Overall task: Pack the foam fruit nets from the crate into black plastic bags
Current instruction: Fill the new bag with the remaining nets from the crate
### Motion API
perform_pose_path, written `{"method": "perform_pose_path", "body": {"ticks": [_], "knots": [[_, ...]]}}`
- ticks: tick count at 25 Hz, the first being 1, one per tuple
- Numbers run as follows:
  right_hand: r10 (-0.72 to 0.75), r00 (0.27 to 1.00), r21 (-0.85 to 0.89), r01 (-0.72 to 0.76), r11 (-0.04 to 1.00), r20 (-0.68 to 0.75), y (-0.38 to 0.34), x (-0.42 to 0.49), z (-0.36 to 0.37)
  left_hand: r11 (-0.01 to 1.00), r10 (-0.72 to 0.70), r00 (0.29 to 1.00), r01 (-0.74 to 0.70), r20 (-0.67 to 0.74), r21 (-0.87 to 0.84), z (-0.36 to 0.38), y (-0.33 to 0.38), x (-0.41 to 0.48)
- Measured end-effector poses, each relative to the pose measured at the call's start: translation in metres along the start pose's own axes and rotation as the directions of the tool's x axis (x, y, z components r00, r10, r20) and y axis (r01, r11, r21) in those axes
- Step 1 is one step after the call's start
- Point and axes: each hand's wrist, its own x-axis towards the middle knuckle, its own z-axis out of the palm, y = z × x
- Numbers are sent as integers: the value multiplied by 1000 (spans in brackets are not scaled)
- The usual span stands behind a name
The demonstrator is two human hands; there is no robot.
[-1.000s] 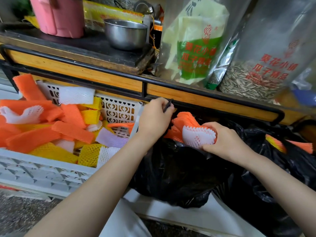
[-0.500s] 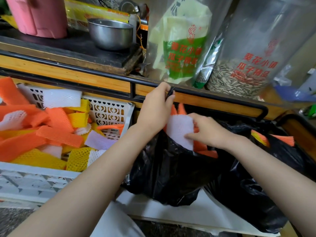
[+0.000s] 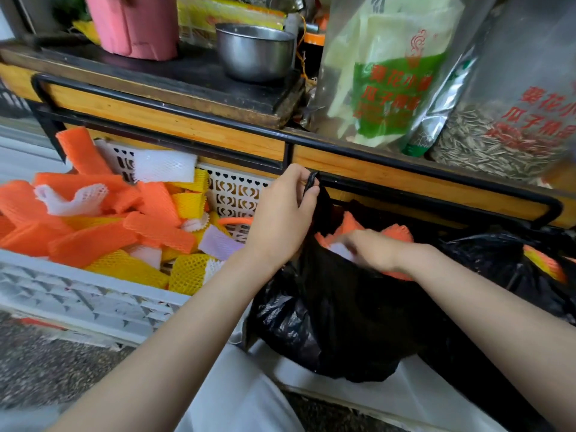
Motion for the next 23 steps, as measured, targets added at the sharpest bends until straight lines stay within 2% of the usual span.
{"method": "perform_pose_path", "body": {"ticks": [2, 4, 5, 7, 9, 10, 11, 12, 14, 15, 16, 18, 20, 23], "knots": [[52, 999, -31, -52, 998, -15, 5, 4, 6, 1000, 4, 1000, -4, 16, 8, -1, -3, -3], [93, 986, 67, -84, 994, -140, 4, 1, 1, 1000, 16, 999, -16, 27, 8, -2, -6, -4], [90, 976, 114, -68, 991, -200, 2, -1, -4, 1000, 21, 999, -22, 26, 4, -3, -8, -4], [83, 970, 175, -43, 984, -228, -3, -8, -16, 1000, 22, 999, -22, 29, -4, -4, -11, -3], [57, 981, 164, -27, 986, -186, -13, -17, -25, 1000, 15, 999, -15, 42, -7, -8, -12, -2], [55, 978, 151, -24, 988, -201, -21, -22, -30, 1000, 13, 999, -12, 52, -12, -10, -13, -2], [49, 959, 141, -10, 990, -279, -29, -26, -35, 1000, 15, 998, -14, 66, -16, -14, -13, -2], [30, 910, 133, 28, 991, -413, -40, -30, -40, 999, 27, 996, -25, 83, -20, -18, -15, -3], [-22, 736, 136, 155, 978, -677, -68, -37, -52, 998, 67, 989, -67, 128, -3, -29, -18, -7], [-44, 650, 133, 220, 966, -759, -86, -38, -58, 996, 83, 986, -87, 146, 22, -36, -24, -9], [-70, 587, 120, 278, 953, -806, -104, -36, -63, 992, 98, 983, -109, 153, 65, -45, -31, -11], [-131, 532, 90, 371, 924, -837, -140, -23, -65, 964, 120, 982, -151, 147, 219, -67, -59, -11], [-192, 552, 79, 429, 900, -811, -170, 1, -55, 924, 80, 988, -124, 136, 361, -94, -98, -7], [-246, 688, 113, 432, 895, -683, -196, 57, -24, 879, -64, 996, 28, 61, 476, -133, -161, 0]]}}
